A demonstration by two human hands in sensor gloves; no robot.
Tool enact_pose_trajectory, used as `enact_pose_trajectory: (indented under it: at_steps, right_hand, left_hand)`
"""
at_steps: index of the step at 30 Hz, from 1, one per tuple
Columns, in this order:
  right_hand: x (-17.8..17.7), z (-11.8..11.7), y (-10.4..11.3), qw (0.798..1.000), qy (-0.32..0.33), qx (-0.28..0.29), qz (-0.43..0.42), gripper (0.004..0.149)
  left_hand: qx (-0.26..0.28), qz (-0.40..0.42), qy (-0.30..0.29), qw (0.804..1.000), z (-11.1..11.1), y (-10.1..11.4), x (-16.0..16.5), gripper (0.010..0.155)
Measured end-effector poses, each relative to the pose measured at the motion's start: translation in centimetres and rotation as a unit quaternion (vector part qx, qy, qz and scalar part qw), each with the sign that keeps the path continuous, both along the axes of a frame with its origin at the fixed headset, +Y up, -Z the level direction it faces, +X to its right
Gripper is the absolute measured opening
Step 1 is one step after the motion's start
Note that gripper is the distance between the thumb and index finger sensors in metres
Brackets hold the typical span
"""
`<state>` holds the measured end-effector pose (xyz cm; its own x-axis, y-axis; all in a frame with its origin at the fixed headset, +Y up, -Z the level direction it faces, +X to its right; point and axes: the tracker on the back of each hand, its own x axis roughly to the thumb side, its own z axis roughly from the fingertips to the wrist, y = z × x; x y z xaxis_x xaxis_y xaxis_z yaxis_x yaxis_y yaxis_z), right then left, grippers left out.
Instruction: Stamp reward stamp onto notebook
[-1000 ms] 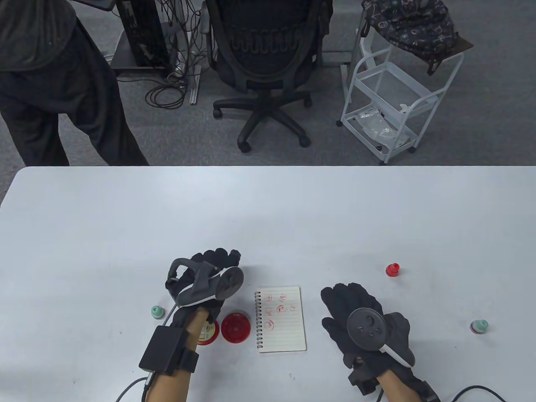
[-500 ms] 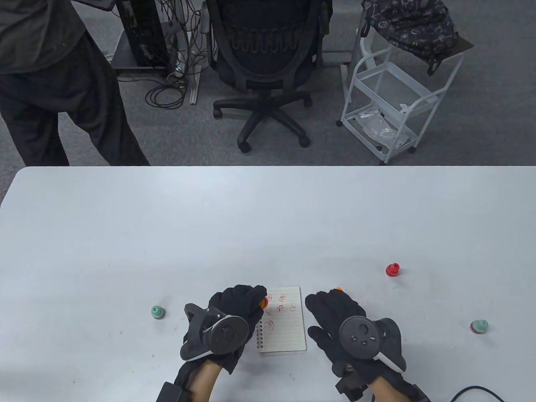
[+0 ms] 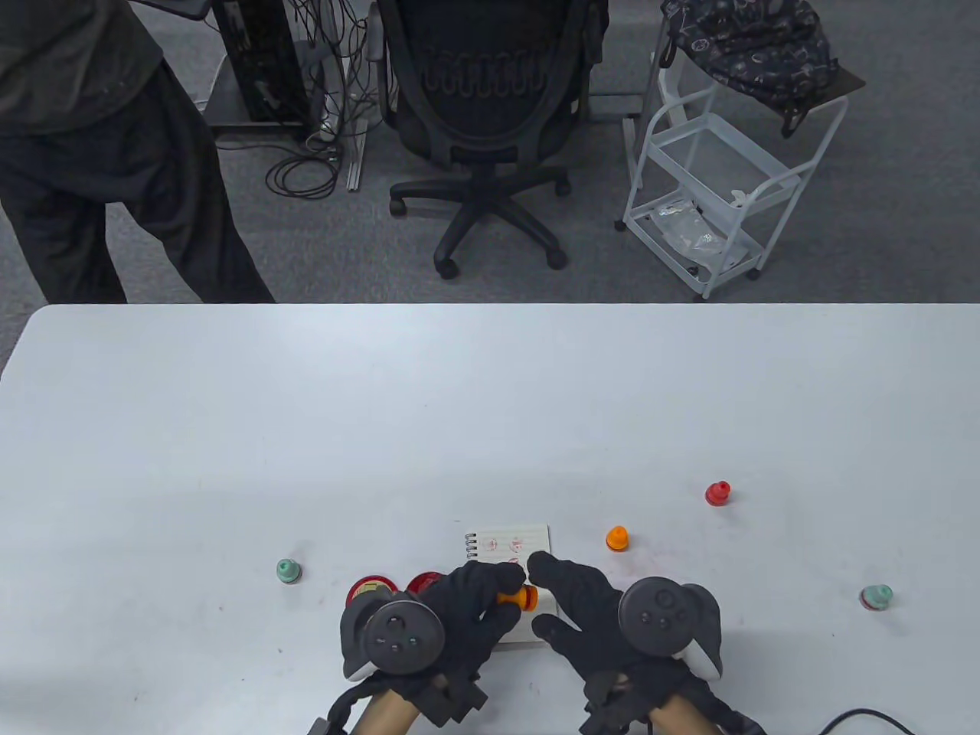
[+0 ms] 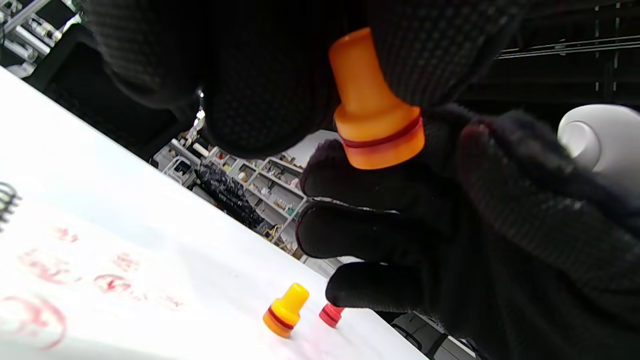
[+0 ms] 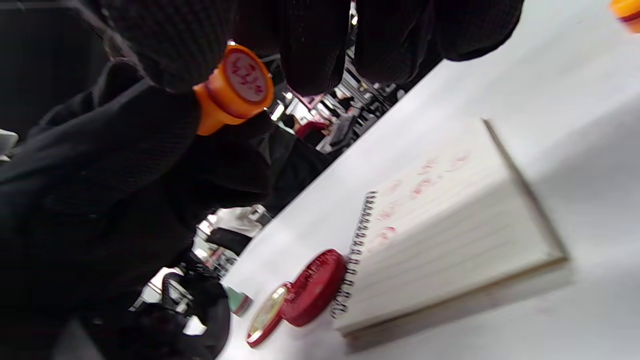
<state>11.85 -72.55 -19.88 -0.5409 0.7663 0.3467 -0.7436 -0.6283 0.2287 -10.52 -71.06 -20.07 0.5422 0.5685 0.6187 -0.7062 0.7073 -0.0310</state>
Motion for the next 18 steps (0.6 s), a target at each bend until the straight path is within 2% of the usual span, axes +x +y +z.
enact_pose_trajectory:
  at_steps: [4,8,10,18]
  right_hand:
    - [0.20,0.22,0.54,0.999,-0.016,0.030,0.005,0.063]
    - [0.33,0.12,0.54,1.000,-0.013,0.016,-0.004,0.062]
    - [0.26,0.08,0.37,1.000,-0.005,0.006,0.003,0.064]
    - [0.34,0.01,0.32,1.000,-0.006,0.000,-0.013,0.064]
  left_hand:
    - [0.006,0.011,-0.004,1.000,0.38,0.13,0.30,0.049]
    - [-0.005,0.044,-0.006,0.999,0.59,-0.09,0.35,0.049]
    - [0.012,0.059,-0.011,0.998,0.74,-0.27,0.51,0.050]
    - [0.011,0.052,-0.018,0.998,0.55,-0.39,0.48,0.050]
